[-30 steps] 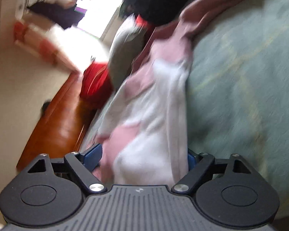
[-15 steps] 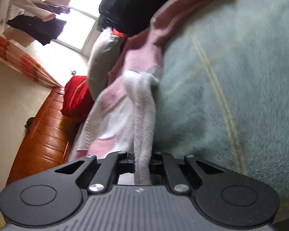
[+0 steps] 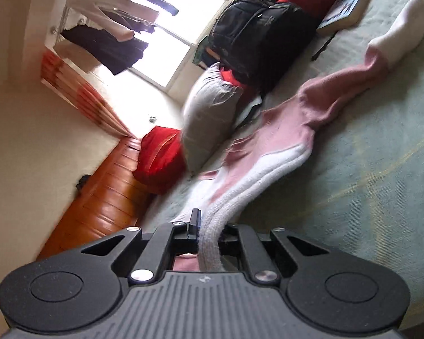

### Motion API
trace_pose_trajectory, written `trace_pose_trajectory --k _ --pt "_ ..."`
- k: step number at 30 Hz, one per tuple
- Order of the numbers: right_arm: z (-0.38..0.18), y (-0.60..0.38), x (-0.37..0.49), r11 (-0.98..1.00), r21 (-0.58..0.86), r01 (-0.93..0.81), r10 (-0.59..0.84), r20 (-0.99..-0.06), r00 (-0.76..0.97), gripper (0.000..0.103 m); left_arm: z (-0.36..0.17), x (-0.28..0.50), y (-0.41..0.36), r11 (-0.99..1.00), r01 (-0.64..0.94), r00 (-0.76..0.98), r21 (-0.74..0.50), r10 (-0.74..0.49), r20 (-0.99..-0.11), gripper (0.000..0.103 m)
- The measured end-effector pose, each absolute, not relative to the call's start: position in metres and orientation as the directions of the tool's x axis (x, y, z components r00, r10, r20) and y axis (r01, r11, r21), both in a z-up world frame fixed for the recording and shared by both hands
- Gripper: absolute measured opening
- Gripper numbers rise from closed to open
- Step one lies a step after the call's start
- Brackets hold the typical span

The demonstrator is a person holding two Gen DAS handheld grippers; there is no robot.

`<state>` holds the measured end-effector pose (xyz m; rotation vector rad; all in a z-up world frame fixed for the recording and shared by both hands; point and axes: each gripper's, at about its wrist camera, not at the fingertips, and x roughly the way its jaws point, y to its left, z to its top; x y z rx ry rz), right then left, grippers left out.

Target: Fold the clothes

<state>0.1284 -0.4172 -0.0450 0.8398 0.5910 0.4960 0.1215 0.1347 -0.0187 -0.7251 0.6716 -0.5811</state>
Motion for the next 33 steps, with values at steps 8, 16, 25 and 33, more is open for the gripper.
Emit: trace_pose_trajectory --k 8,16,25,33 --pt "-0.098 -0.412 0.129 0.769 0.637 0.062 0.475 -0.633 0.611 0.021 -0.070 0.121 0.150 0.747 0.035 0.569 -0.664 -0.561 -0.601 0.030" --pt "-0.079 -0.434 0.119 0.767 0.639 0.065 0.429 -0.585 0.688 0.047 -0.032 0.125 0.158 0.813 0.082 0.643 -0.577 -0.485 -0.592 0.058" --pt "-0.066 -0.435 0.154 0.781 0.624 0.023 0.437 -0.572 0.694 0.061 -0.022 0.166 0.141 0.833 0.124 0.635 -0.538 -0.484 -0.602 0.069" --pt "-0.069 -0.444 0.199 0.785 0.618 0.050 0.431 -0.601 0.674 0.062 -0.020 0.205 0.119 0.888 0.163 0.619 -0.431 -0.432 -0.656 0.074"
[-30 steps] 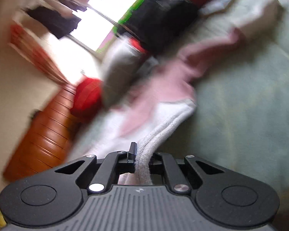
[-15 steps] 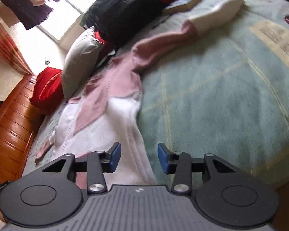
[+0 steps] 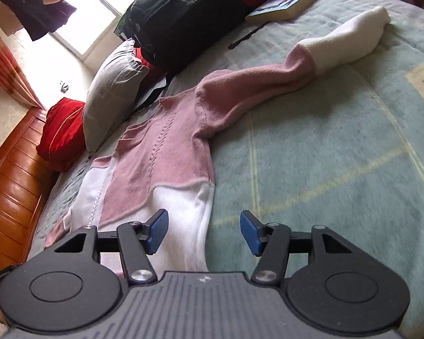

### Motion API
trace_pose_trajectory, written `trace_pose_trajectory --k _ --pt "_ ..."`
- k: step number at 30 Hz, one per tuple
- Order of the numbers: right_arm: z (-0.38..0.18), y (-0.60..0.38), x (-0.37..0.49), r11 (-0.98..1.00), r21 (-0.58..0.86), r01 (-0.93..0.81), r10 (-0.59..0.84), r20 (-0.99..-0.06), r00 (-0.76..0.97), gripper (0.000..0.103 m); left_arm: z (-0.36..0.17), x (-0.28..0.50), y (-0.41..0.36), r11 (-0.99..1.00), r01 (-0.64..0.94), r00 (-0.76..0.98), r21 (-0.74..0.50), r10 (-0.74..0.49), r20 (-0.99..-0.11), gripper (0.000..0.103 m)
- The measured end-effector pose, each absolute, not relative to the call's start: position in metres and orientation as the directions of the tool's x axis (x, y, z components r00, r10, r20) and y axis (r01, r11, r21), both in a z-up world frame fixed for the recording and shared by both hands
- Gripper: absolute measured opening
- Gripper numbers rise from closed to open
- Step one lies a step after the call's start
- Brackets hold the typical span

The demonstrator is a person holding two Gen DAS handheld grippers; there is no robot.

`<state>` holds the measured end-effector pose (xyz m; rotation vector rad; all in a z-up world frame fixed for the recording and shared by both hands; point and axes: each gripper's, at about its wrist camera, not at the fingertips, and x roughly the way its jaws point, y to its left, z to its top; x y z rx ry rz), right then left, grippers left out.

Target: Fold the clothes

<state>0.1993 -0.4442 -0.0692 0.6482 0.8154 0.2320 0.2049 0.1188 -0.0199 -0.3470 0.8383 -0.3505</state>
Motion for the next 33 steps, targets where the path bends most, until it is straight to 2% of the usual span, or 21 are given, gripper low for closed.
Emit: trace_pose_trajectory --k 3,7,10,12,16,19,23,27,31,33 --pt "-0.062 -0.432 0.200 0.795 0.606 0.018 0.433 -0.589 0.683 0.062 -0.019 0.208 0.110 0.869 0.206 0.599 -0.449 -0.475 -0.645 0.075" --pt "-0.042 -0.389 0.185 0.799 0.575 -0.173 0.525 -0.528 0.668 0.067 -0.023 0.206 0.088 0.856 0.308 0.539 -0.417 -0.517 -0.665 0.079" --pt "-0.037 -0.348 0.178 0.821 0.487 -0.297 0.551 -0.542 0.634 0.069 -0.033 0.205 0.079 0.858 0.329 0.500 -0.394 -0.513 -0.698 0.079" --pt "-0.040 -0.328 0.175 0.829 0.448 -0.336 0.554 -0.564 0.613 0.069 -0.043 0.204 0.083 0.838 0.311 0.445 -0.449 -0.546 -0.710 0.079" --pt "-0.056 -0.322 0.172 0.848 0.433 -0.307 0.527 -0.618 0.584 0.069 -0.065 0.183 0.115 0.806 0.194 0.391 -0.560 -0.587 -0.709 0.080" --pt "-0.067 -0.330 0.168 0.864 0.432 -0.258 0.498 -0.654 0.569 0.069 -0.063 0.157 0.142 0.764 0.153 0.396 -0.627 -0.629 -0.669 0.081" --pt "-0.070 -0.338 0.156 0.869 0.434 -0.236 0.485 -0.658 0.576 0.069 -0.040 0.140 0.142 0.789 0.212 0.455 -0.577 -0.602 -0.656 0.084" --pt "-0.061 -0.319 0.146 0.856 0.419 -0.303 0.514 -0.621 0.591 0.072 -0.043 0.156 0.119 0.728 0.307 0.447 -0.612 -0.679 -0.583 0.086" --pt "-0.068 -0.284 0.137 0.876 0.282 -0.392 0.476 -0.637 0.606 0.075 -0.064 0.179 0.108 0.756 0.264 0.455 -0.599 -0.645 -0.614 0.086" --pt "-0.080 -0.271 0.133 0.889 0.198 -0.414 0.428 -0.682 0.593 0.075 -0.069 0.179 0.110 0.761 0.255 0.456 -0.596 -0.639 -0.620 0.086"
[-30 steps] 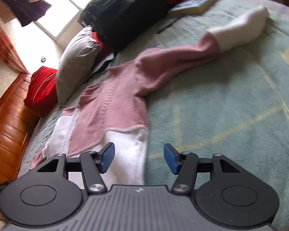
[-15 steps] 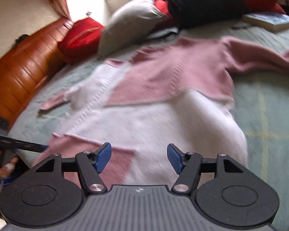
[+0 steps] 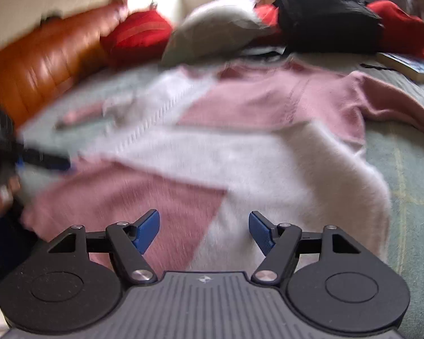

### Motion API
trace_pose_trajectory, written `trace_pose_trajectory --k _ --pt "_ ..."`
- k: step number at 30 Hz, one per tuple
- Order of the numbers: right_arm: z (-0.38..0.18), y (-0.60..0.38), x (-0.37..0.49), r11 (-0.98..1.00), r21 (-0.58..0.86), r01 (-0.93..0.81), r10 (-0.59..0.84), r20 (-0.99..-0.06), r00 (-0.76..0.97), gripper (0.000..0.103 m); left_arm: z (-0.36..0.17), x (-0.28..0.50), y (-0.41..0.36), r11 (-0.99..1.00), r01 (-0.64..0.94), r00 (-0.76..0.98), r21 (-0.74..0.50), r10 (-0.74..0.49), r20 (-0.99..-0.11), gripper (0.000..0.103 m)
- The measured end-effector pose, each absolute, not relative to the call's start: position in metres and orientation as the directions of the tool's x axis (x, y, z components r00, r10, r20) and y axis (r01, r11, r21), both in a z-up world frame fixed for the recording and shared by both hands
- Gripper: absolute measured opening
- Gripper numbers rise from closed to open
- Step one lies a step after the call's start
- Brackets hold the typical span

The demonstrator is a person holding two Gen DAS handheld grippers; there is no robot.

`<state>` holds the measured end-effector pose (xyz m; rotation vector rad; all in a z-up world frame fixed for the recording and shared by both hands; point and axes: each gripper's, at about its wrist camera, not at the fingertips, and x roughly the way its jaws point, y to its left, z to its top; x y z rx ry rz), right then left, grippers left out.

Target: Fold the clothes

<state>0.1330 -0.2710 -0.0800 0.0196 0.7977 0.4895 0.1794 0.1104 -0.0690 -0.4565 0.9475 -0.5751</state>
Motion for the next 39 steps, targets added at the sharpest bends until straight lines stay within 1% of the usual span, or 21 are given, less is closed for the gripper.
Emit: trace_pose_trajectory --k 1,3,6,10,12,13,15,17,19,21,23,25,27,29,30,32,33,36,37,39 --pt "-0.084 -0.267 0.128 0.892 0.150 -0.427 0.403 -0.691 0.600 0.076 -0.068 0.177 0.113 0.775 0.255 0.462 -0.578 -0.623 -0.632 0.086" --pt "-0.086 -0.260 0.118 0.887 0.050 -0.458 0.354 -0.709 0.609 0.082 -0.065 0.172 0.120 0.806 0.253 0.479 -0.536 -0.585 -0.654 0.086" --pt "-0.075 -0.242 0.112 0.880 -0.036 -0.473 0.311 -0.709 0.633 0.083 -0.056 0.164 0.130 0.802 0.257 0.517 -0.540 -0.586 -0.624 0.086" --pt "-0.065 -0.189 0.119 0.826 -0.002 -0.563 0.431 -0.641 0.635 0.083 -0.040 0.164 0.129 0.801 0.289 0.556 -0.524 -0.586 -0.590 0.086" --pt "-0.074 -0.159 0.125 0.809 -0.021 -0.587 0.447 -0.626 0.639 0.083 -0.035 0.164 0.121 0.796 0.319 0.566 -0.514 -0.595 -0.570 0.086" --pt "-0.081 -0.151 0.127 0.808 -0.032 -0.588 0.437 -0.638 0.634 0.083 -0.034 0.165 0.117 0.790 0.341 0.567 -0.510 -0.605 -0.559 0.086" --pt "-0.096 -0.137 0.128 0.807 -0.051 -0.589 0.420 -0.651 0.632 0.085 -0.045 0.170 0.115 0.802 0.326 0.563 -0.501 -0.590 -0.579 0.088" --pt "-0.102 -0.150 0.116 0.818 -0.037 -0.575 0.423 -0.638 0.643 0.090 -0.056 0.175 0.112 0.814 0.311 0.558 -0.491 -0.575 -0.599 0.088" --pt "-0.104 -0.169 0.102 0.829 -0.015 -0.560 0.417 -0.651 0.634 0.091 -0.067 0.179 0.110 0.824 0.297 0.553 -0.482 -0.560 -0.616 0.087" --pt "-0.106 -0.181 0.085 0.826 -0.042 -0.562 0.394 -0.671 0.629 0.094 -0.075 0.179 0.116 0.818 0.308 0.557 -0.487 -0.570 -0.604 0.086" --pt "-0.100 -0.178 0.076 0.810 -0.099 -0.578 0.355 -0.703 0.617 0.094 -0.065 0.176 0.121 0.814 0.304 0.564 -0.495 -0.573 -0.595 0.086" --pt "-0.089 -0.169 0.078 0.796 -0.104 -0.596 0.366 -0.701 0.612 0.094 -0.051 0.174 0.125 0.820 0.297 0.580 -0.489 -0.561 -0.590 0.086" --pt "-0.076 -0.155 0.088 0.786 -0.080 -0.613 0.417 -0.663 0.622 0.094 -0.035 0.167 0.123 0.861 0.300 0.624 -0.411 -0.503 -0.598 0.089" --pt "-0.064 -0.132 0.106 0.776 -0.075 -0.626 0.459 -0.614 0.642 0.094 -0.018 0.160 0.121 0.896 0.298 0.666 -0.330 -0.443 -0.600 0.090" --pt "-0.060 -0.116 0.118 0.777 -0.083 -0.624 0.465 -0.592 0.658 0.094 -0.010 0.156 0.120 0.911 0.295 0.687 -0.289 -0.412 -0.599 0.090" --pt "-0.060 -0.089 0.143 0.782 -0.079 -0.618 0.470 -0.577 0.668 0.094 0.000 0.148 0.118 0.935 0.280 0.723 -0.218 -0.355 -0.593 0.090" --pt "-0.062 -0.077 0.153 0.785 -0.072 -0.615 0.468 -0.581 0.666 0.094 0.003 0.144 0.117 0.944 0.269 0.737 -0.191 -0.329 -0.590 0.091" --pt "-0.086 -0.054 0.172 0.793 -0.020 -0.609 0.443 -0.668 0.599 0.094 0.002 0.133 0.123 0.954 0.241 0.737 -0.181 -0.301 -0.605 0.091" --pt "-0.093 -0.049 0.172 0.795 -0.013 -0.606 0.437 -0.681 0.588 0.095 0.000 0.129 0.126 0.955 0.232 0.735 -0.185 -0.297 -0.610 0.091" --pt "-0.100 -0.053 0.144 0.792 -0.034 -0.610 0.445 -0.651 0.614 0.097 -0.006 0.124 0.131 0.952 0.238 0.729 -0.192 -0.306 -0.612 0.091"
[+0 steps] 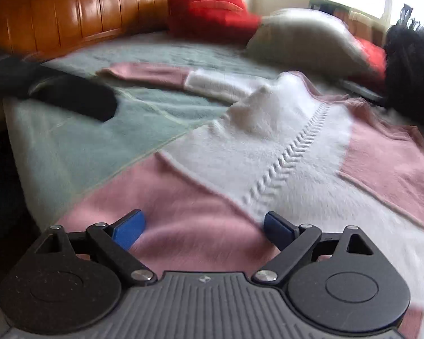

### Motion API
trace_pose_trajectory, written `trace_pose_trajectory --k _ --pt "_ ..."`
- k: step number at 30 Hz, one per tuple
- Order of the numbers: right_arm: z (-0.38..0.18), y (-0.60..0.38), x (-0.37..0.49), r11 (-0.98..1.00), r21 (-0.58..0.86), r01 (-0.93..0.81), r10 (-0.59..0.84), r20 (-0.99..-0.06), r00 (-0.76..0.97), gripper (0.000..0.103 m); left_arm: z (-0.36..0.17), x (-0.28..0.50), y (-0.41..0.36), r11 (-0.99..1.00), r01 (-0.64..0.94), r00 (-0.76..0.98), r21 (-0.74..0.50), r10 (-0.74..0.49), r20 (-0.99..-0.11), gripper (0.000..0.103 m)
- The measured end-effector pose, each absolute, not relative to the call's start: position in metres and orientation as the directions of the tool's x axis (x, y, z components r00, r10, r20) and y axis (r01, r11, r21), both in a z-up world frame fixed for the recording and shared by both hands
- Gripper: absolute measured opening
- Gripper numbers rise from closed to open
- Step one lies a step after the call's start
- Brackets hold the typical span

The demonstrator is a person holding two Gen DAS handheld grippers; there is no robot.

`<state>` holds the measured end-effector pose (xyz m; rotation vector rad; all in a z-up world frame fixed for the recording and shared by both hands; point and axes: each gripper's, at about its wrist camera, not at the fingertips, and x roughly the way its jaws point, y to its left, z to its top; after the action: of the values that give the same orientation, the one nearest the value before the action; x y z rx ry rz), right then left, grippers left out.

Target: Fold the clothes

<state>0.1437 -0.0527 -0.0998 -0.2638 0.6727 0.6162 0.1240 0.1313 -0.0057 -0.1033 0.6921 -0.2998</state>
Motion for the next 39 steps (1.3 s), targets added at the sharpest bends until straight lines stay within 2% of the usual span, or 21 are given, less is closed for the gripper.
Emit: trace_pose_trajectory --k 4,7,10,12,15,18,20,23,28,31,34,35,37,39 --pt "-0.089 -0.066 0.110 0.735 0.001 -0.678 0.502 -0.672 0.544 0.099 -0.013 0.128 0.124 0.944 0.271 0.710 -0.190 -0.329 -0.622 0.092" --pt "-0.072 -0.090 0.101 0.773 -0.016 -0.634 0.484 -0.632 0.606 0.099 -0.014 0.132 0.107 0.927 0.328 0.701 -0.180 -0.367 -0.612 0.092" --pt "-0.066 -0.122 0.112 0.848 -0.036 -0.529 0.399 -0.616 0.680 0.100 -0.021 0.136 0.090 0.880 0.417 0.671 -0.226 -0.466 -0.577 0.092" --pt "-0.075 -0.143 0.119 0.886 -0.048 -0.462 0.327 -0.641 0.695 0.100 -0.033 0.142 0.080 0.856 0.445 0.644 -0.265 -0.511 -0.569 0.092" --pt "-0.099 -0.175 0.106 0.912 -0.033 -0.408 0.269 -0.702 0.659 0.102 -0.061 0.147 0.071 0.875 0.403 0.598 -0.268 -0.474 -0.647 0.092" --pt "-0.104 -0.193 0.074 0.893 -0.035 -0.449 0.301 -0.694 0.654 0.103 -0.075 0.126 0.070 0.887 0.434 0.628 -0.159 -0.425 -0.652 0.092" --pt "-0.102 -0.201 0.057 0.881 -0.051 -0.470 0.306 -0.697 0.649 0.103 -0.073 0.114 0.064 0.885 0.461 0.627 -0.071 -0.381 -0.679 0.092" --pt "-0.086 -0.213 0.055 0.888 -0.001 -0.459 0.343 -0.664 0.664 0.103 -0.055 0.110 0.050 0.881 0.473 0.633 -0.008 -0.346 -0.692 0.092" --pt "-0.068 -0.231 0.103 0.921 0.050 -0.387 0.339 -0.593 0.730 0.103 -0.030 0.132 0.021 0.869 0.494 0.669 -0.025 -0.398 -0.627 0.097" --pt "-0.083 -0.245 0.126 0.934 0.148 -0.326 0.344 -0.623 0.702 0.103 -0.038 0.149 0.004 0.882 0.468 0.660 -0.054 -0.390 -0.643 0.097" --pt "-0.103 -0.260 0.118 0.935 0.191 -0.298 0.349 -0.638 0.687 0.103 -0.065 0.154 0.000 0.910 0.411 0.617 -0.048 -0.317 -0.720 0.097" --pt "-0.106 -0.266 0.109 0.933 0.187 -0.308 0.355 -0.626 0.695 0.103 -0.076 0.153 0.002 0.921 0.388 0.607 -0.032 -0.282 -0.743 0.101" --pt "-0.108 -0.277 0.096 0.932 0.192 -0.308 0.359 -0.619 0.698 0.103 -0.081 0.139 0.011 0.925 0.378 0.649 -0.043 -0.298 -0.700 0.102" --pt "-0.105 -0.289 0.087 0.924 0.228 -0.307 0.381 -0.611 0.694 0.103 -0.077 0.133 0.012 0.932 0.362 0.653 -0.038 -0.282 -0.703 0.102"
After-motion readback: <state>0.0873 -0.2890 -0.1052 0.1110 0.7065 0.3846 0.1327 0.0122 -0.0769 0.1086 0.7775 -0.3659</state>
